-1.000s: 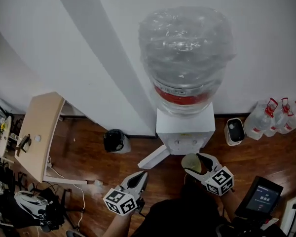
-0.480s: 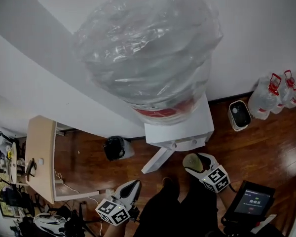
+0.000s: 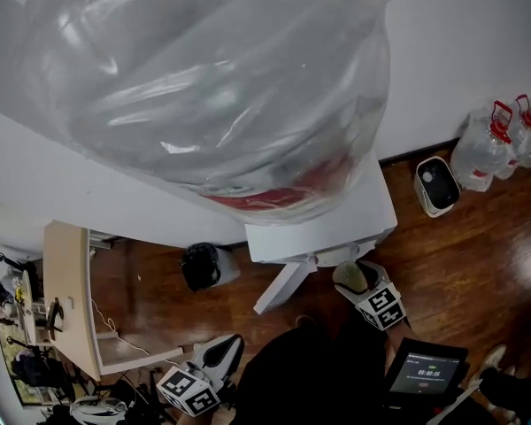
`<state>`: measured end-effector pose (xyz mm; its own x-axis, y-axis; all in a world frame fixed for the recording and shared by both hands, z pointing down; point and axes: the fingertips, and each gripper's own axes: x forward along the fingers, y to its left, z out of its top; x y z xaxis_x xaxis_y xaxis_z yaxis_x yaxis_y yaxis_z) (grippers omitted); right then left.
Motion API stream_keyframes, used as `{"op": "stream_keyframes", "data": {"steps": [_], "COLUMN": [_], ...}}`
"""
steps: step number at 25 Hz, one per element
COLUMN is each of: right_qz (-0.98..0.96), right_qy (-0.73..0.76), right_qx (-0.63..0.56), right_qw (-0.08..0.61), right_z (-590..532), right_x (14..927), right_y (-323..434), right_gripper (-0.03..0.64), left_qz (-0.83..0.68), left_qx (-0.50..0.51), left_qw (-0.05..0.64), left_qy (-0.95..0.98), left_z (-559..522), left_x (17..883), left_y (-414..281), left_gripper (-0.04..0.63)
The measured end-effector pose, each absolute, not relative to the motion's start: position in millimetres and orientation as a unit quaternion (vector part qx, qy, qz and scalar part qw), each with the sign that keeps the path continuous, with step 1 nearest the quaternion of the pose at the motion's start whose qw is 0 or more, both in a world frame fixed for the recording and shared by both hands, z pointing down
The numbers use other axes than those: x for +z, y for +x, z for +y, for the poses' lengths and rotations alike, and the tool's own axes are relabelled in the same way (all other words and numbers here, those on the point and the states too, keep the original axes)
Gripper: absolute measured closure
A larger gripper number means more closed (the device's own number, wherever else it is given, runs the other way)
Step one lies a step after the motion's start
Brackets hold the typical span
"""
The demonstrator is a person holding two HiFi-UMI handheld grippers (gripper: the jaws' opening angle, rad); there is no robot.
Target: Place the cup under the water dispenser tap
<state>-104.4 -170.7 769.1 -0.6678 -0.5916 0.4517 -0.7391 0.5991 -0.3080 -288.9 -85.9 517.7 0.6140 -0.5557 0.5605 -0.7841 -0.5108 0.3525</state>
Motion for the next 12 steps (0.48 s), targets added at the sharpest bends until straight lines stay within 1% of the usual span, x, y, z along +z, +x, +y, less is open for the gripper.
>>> {"op": "stream_keyframes", "data": {"steps": [7, 12], "right_qz": [-0.857, -0.876], "right_qy": [0.417, 0.391], "right_qx": [0.229, 0.193], "right_qw": [0.198, 0.207], "right_z": [-199, -208], "right_x": [826, 838], "right_y": [-92, -105], "right_gripper": [0.288, 0.288], "left_qz": [-0.340, -0.337], "left_qx": [0.221, 0.234], "left_qw": [0.278, 0.278], "left_qy": [0.871, 0.868], "left_z": [-93, -102], "left_x": [532, 542], "left_y": [-284, -282], "left_gripper": [0.595, 0.595]}}
